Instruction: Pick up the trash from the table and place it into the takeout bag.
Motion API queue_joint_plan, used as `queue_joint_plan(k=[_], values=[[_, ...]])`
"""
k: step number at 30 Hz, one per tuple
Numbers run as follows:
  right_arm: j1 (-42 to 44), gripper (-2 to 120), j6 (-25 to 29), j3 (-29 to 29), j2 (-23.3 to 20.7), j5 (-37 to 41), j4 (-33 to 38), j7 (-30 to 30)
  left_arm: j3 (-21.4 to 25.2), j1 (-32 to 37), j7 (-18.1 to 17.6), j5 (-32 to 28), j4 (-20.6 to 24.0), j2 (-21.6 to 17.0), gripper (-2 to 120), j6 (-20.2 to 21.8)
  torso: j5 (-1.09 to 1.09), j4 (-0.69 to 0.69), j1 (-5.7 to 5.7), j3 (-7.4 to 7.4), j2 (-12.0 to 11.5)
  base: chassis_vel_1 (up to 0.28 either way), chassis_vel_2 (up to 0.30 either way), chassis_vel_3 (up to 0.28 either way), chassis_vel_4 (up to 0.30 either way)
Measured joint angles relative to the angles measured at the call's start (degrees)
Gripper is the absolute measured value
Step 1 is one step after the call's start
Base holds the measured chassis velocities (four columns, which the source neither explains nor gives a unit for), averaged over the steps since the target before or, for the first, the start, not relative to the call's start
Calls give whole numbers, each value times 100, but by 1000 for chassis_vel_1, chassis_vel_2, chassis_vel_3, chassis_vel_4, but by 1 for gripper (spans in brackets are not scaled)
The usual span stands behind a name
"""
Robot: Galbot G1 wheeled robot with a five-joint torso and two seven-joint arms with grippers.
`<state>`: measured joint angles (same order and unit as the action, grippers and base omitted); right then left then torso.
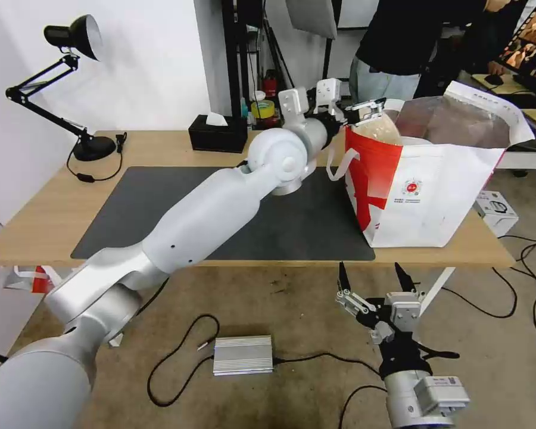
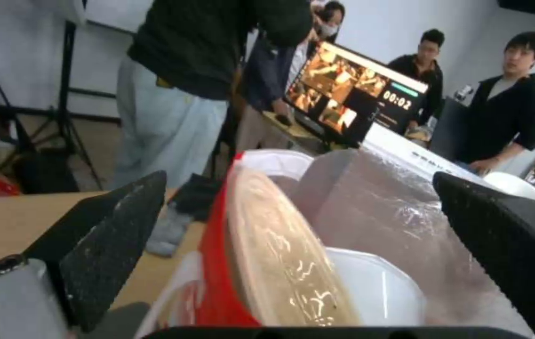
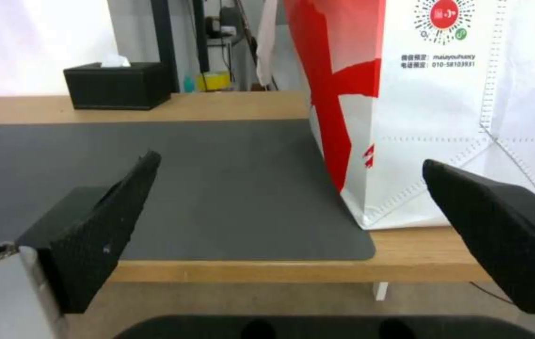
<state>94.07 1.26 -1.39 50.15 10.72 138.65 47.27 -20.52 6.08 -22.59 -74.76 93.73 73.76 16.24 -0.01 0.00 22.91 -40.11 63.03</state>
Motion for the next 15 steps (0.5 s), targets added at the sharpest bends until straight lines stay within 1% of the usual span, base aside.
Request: queue_joint_plan(k=[1,5,8,15], values=[[0,100,0,0,0,0,0,0,0,0,0,0,0,0,100,0,0,0,0,0,0,0,0,0,0],[0,100,0,0,0,0,0,0,105,106,109,174,176,-220,100,-77,0,0,1,0,0,0,0,0,0],[0,100,0,0,0,0,0,0,157,159,148,249,253,-315,100,-109,0,0,1,0,0,0,0,0,0],[0,100,0,0,0,0,0,0,341,357,176,325,485,-500,100,-148,0,0,1,0,0,0,0,0,0]])
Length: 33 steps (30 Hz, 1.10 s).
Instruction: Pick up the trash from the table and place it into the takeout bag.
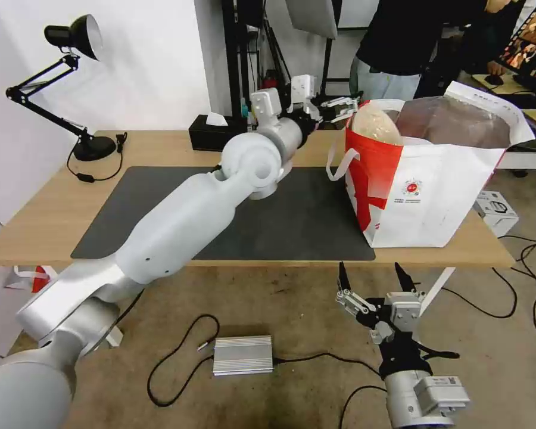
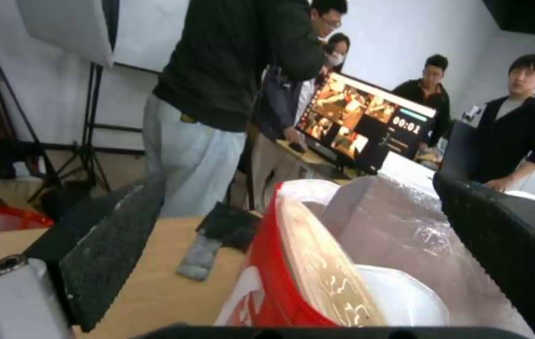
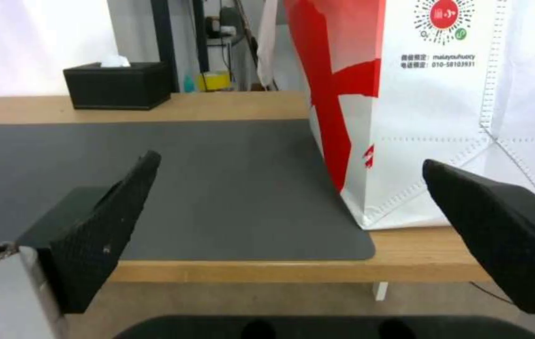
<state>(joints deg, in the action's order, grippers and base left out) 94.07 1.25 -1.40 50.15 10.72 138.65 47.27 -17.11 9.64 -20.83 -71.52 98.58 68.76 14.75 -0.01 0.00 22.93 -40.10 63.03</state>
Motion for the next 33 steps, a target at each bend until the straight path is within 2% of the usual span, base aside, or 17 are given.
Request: queue_joint_plan(k=[20,33], values=[[0,100,0,0,0,0,0,0,620,736,62,118,698,-600,100,-69,0,0,-1,0,0,0,0,0,0],[0,100,0,0,0,0,0,0,1065,1342,71,281,1187,-818,100,-55,1,-1,-1,0,0,0,0,0,0]])
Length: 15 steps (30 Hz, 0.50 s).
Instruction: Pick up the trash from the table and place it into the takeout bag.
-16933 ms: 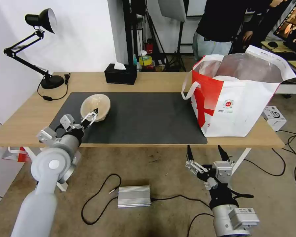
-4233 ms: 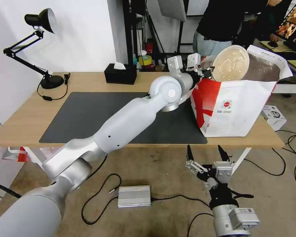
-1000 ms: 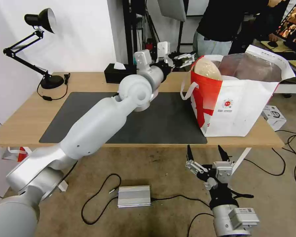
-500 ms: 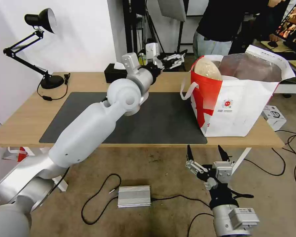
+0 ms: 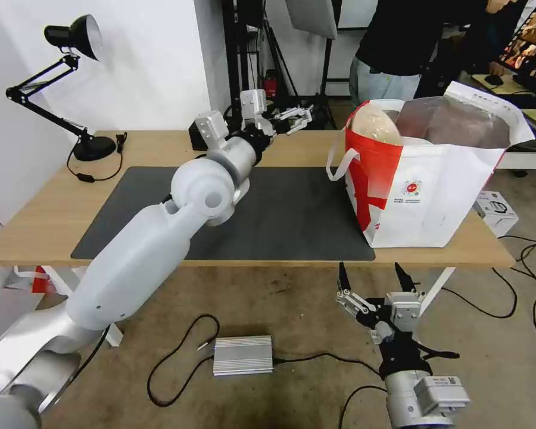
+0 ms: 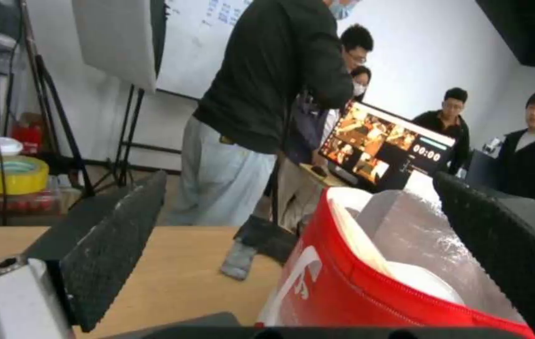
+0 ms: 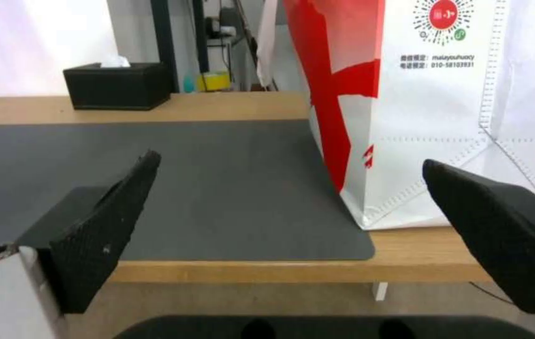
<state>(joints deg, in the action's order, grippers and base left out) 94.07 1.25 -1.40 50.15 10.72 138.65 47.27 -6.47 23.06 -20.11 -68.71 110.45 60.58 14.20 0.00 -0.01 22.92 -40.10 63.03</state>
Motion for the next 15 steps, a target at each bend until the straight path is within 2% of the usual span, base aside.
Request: queue_joint_plan(k=[15], values=[[0,100,0,0,0,0,0,0,586,760,146,258,405,-505,100,-26,-1,1,0,0,0,0,0,0,0]])
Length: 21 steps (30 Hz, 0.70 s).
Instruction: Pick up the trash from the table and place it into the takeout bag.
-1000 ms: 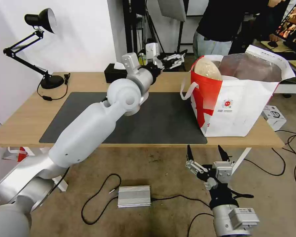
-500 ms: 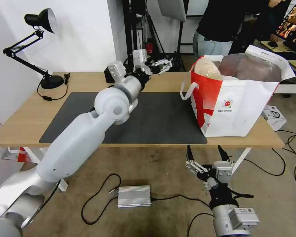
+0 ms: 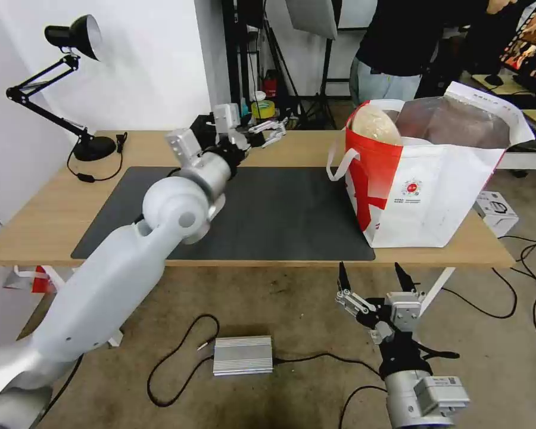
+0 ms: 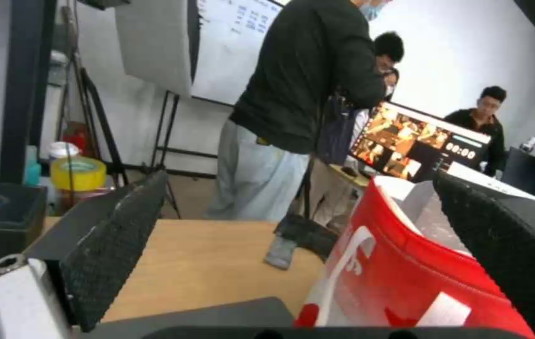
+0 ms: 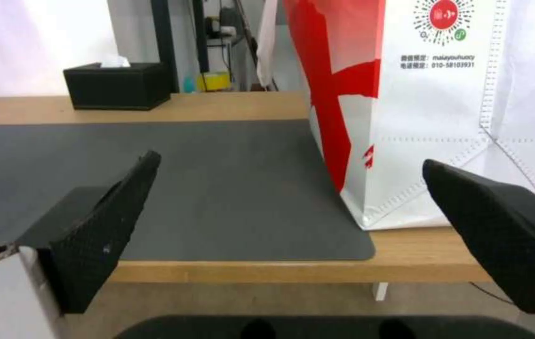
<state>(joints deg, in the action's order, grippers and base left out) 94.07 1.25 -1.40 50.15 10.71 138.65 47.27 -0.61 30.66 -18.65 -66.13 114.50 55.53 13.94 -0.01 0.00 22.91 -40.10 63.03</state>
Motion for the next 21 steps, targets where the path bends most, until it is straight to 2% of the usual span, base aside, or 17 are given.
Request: queue_joint_plan(k=[21], values=[[0,100,0,0,0,0,0,0,797,1004,280,439,398,-337,100,-95,1,0,0,0,0,0,0,0,0]])
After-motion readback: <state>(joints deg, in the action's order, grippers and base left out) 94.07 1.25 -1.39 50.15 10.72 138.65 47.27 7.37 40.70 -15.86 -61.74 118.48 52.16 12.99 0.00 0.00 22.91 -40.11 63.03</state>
